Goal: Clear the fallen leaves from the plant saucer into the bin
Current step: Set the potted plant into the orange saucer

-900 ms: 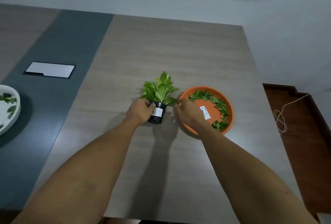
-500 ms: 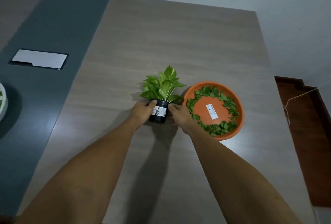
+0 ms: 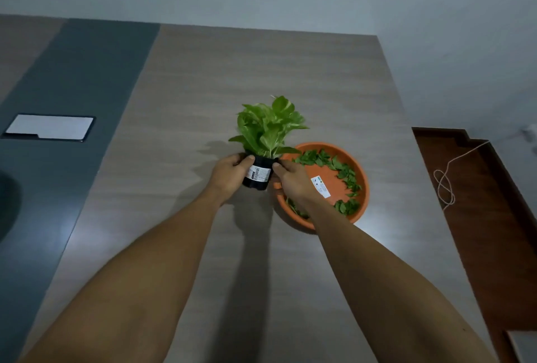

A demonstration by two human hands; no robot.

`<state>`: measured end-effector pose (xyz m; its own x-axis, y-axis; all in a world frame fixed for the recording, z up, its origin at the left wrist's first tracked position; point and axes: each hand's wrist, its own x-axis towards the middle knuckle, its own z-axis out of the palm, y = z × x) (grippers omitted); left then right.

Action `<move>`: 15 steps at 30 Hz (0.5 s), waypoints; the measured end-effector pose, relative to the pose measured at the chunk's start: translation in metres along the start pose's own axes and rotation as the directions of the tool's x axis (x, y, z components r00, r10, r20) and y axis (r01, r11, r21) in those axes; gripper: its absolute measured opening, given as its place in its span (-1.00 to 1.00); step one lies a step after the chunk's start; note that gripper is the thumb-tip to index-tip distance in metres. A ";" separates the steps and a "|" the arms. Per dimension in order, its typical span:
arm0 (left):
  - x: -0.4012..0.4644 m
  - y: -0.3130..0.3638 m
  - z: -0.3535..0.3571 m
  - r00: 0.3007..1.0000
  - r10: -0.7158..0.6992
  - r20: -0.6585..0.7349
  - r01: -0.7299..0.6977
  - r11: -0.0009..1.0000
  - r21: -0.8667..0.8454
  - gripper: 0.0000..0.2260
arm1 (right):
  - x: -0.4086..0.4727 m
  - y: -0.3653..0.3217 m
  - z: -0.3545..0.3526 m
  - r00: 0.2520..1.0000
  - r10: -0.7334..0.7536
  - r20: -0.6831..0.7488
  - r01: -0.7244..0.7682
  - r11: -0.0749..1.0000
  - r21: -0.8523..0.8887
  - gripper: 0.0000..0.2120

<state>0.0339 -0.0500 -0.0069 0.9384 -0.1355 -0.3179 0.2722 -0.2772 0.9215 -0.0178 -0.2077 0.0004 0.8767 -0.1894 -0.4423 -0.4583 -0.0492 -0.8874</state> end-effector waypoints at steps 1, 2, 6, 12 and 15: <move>-0.001 0.008 0.010 0.999 0.011 0.031 -0.011 1.000 -0.017 -0.78 | -0.001 -0.002 -0.012 1.000 -0.016 -0.012 0.016 1.000 -0.011 -0.78; -0.001 0.013 0.018 0.998 0.015 0.057 -0.013 0.999 -0.033 -0.75 | -0.002 -0.002 -0.022 1.000 -0.026 -0.014 0.026 0.999 -0.023 -0.80; -0.002 0.026 0.062 0.991 0.004 0.134 0.006 0.997 -0.072 -0.73 | -0.008 0.000 -0.069 0.997 -0.044 -0.067 0.042 0.999 -0.024 -0.74; -0.006 0.023 0.124 0.975 -0.086 0.206 0.127 0.973 -0.192 -0.73 | -0.011 0.023 -0.128 0.992 -0.058 -0.111 0.056 0.998 -0.019 -0.69; -0.003 0.013 0.142 0.965 -0.142 0.222 0.185 0.965 -0.185 -0.75 | -0.009 0.037 -0.146 0.994 -0.041 -0.099 0.043 0.999 0.020 -0.67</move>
<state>0.0042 -0.1879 -0.0253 0.8190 -0.3028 -0.4875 0.4758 -0.1166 0.8718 -0.0642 -0.3504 -0.0090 0.8761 -0.2831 -0.3903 -0.4167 -0.0376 -0.9083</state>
